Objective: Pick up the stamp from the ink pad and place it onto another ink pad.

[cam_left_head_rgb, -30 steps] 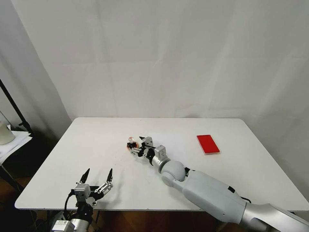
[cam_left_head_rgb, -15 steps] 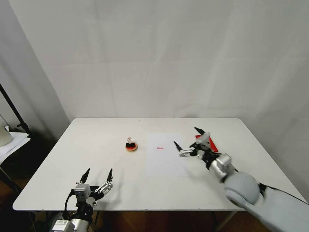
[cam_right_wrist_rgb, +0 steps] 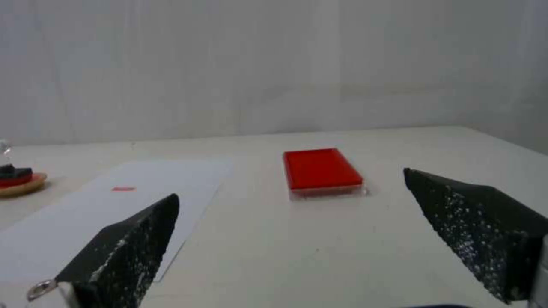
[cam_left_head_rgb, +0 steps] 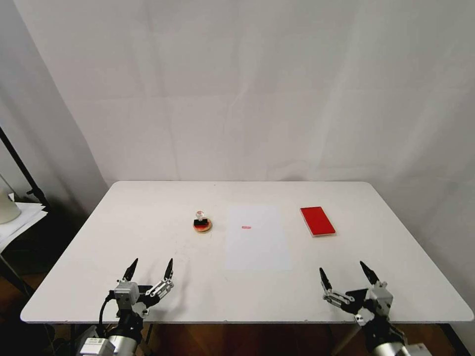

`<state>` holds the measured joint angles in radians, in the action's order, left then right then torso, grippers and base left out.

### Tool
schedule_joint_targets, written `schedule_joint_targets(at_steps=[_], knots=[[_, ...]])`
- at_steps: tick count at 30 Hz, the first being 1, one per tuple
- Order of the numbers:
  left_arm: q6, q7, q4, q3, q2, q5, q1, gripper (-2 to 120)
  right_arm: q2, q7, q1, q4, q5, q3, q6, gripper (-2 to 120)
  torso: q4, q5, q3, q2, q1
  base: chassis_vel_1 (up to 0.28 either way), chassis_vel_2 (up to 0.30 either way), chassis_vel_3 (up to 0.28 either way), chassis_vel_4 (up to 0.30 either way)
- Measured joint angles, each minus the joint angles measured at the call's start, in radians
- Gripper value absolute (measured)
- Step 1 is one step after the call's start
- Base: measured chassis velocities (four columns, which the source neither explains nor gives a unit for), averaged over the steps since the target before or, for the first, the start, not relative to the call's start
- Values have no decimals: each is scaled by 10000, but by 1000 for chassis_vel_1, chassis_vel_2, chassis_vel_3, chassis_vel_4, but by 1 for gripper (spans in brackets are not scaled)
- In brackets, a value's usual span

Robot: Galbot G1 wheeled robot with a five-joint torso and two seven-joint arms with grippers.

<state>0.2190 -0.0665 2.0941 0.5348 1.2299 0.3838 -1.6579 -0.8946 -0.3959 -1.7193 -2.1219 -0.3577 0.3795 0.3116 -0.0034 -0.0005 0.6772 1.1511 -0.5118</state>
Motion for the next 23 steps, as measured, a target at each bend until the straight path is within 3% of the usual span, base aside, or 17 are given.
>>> schedule_joint_targets(at_steps=[23], knots=[[0,-1,1,0,-1,0,0,100,-223,-90,-108,19,259,8,26,100,-3,4,1,-2,-2,0,0,0,0]])
